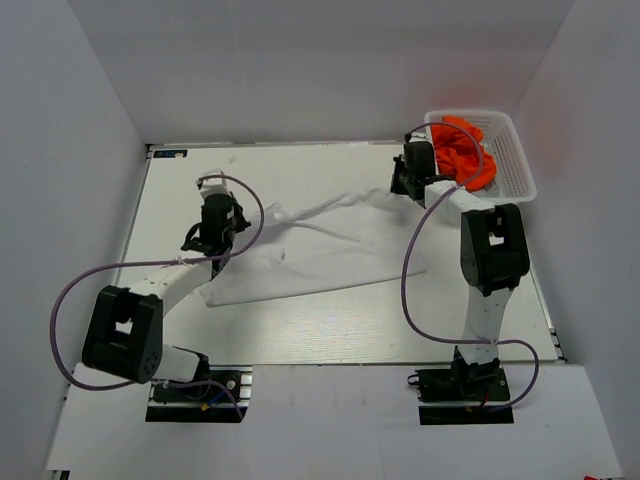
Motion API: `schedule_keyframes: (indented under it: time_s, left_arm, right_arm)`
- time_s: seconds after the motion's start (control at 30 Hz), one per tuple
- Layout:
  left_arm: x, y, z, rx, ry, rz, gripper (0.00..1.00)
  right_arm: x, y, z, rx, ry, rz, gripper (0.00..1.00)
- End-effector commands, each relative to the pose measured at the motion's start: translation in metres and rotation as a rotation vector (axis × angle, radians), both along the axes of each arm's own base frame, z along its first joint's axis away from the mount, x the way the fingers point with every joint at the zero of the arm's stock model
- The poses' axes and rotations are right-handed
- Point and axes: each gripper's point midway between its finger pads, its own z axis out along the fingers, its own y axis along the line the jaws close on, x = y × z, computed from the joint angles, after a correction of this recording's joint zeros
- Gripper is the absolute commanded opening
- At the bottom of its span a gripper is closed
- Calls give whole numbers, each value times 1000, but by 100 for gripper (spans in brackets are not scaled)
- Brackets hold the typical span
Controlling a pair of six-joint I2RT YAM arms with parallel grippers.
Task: Fold and stack the t-shirts
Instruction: Fold the other side of the tshirt into a rectangle
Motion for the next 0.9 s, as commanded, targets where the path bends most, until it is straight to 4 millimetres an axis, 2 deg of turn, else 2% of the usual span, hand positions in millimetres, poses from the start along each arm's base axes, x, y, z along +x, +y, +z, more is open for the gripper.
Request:
schedule_keyframes:
  time_s: [0.0, 0.07, 0.2, 0.23, 0.3, 0.33, 0.4, 0.5, 0.63, 0.77, 0.8, 0.87]
  left_arm:
    - [-21, -2, 9, -70, -21, -3, 0]
    - [-33, -1, 0, -86, -2, -4, 0]
    - [-53, 7, -4, -104, -7, 16, 0]
    - [-60, 8, -12, -106, 14, 20, 0]
    - [-69, 11, -14, -113, 23, 25, 0]
    - [-74, 10, -20, -123, 34, 21, 0]
    - [-84, 12, -26, -140, 54, 32, 0]
    - [-100, 24, -41, -136, 82, 89, 0]
    - [-109, 31, -49, -128, 96, 115, 0]
    - [-113, 25, -53, -156, 113, 92, 0]
    - [-117, 26, -58, -158, 138, 100, 0]
    - [-130, 26, -70, -236, 225, 171, 0]
  right_arm:
    - [2, 1, 28, 21, -120, 21, 0]
    - [-4, -6, 37, 21, -148, 8, 0]
    - [-23, -23, 29, -10, -129, -55, 0]
    - [-25, -26, 38, -10, -147, -72, 0]
    - [-33, -32, 29, -17, -127, -88, 0]
    - [-35, -33, 34, -21, -136, -90, 0]
    - [-40, -39, 29, -26, -124, -118, 0]
    - [-43, -45, 24, -38, -105, -136, 0]
    - [-48, -43, 18, -29, -78, -130, 0]
    - [-62, -44, 10, -10, -56, -133, 0]
    - [-67, -43, 12, 3, -54, -135, 2]
    - [-83, -46, -2, 4, -8, -147, 3]
